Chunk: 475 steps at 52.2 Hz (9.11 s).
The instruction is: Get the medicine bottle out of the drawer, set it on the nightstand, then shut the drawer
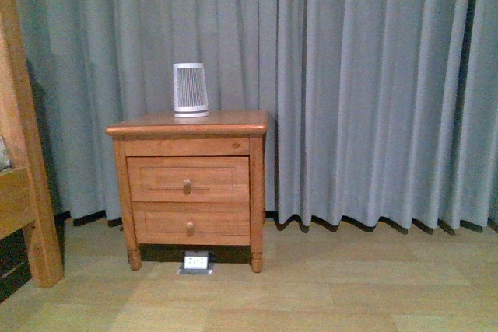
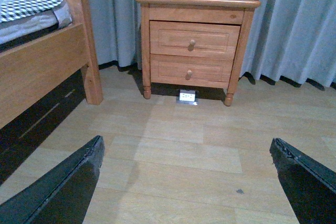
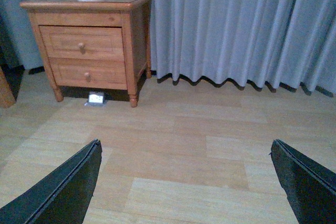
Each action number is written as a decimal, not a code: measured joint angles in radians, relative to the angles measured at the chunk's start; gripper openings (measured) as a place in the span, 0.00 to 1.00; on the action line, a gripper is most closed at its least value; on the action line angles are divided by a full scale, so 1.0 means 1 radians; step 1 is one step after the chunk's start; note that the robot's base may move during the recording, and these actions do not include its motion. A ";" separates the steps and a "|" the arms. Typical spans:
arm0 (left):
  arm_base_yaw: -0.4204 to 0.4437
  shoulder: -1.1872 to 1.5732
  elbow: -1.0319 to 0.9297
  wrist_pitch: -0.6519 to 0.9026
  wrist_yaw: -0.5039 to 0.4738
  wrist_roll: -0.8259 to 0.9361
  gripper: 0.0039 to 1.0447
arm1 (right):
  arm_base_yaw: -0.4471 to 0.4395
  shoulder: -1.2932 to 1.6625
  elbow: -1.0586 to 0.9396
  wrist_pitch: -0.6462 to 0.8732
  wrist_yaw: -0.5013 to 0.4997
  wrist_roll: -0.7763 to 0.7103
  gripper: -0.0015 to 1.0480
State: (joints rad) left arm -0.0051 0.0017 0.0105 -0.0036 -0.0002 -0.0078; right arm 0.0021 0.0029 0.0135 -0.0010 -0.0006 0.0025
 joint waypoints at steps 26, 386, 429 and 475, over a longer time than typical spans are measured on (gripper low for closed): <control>0.000 0.000 0.000 0.000 0.000 0.000 0.94 | 0.000 0.000 0.000 0.000 0.000 0.000 0.93; -0.341 0.143 0.090 -0.068 -0.400 -0.007 0.92 | 0.000 0.000 0.000 0.000 0.000 0.000 0.93; -0.001 0.005 0.000 0.005 -0.003 0.001 0.03 | 0.000 0.000 0.000 0.000 0.000 0.000 0.93; 0.000 0.001 0.000 0.002 -0.005 0.003 0.94 | 0.000 0.001 0.000 -0.001 -0.005 0.000 0.93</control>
State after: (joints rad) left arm -0.0055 0.0029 0.0101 -0.0017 -0.0051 -0.0048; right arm 0.0017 0.0040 0.0135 -0.0017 -0.0055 0.0025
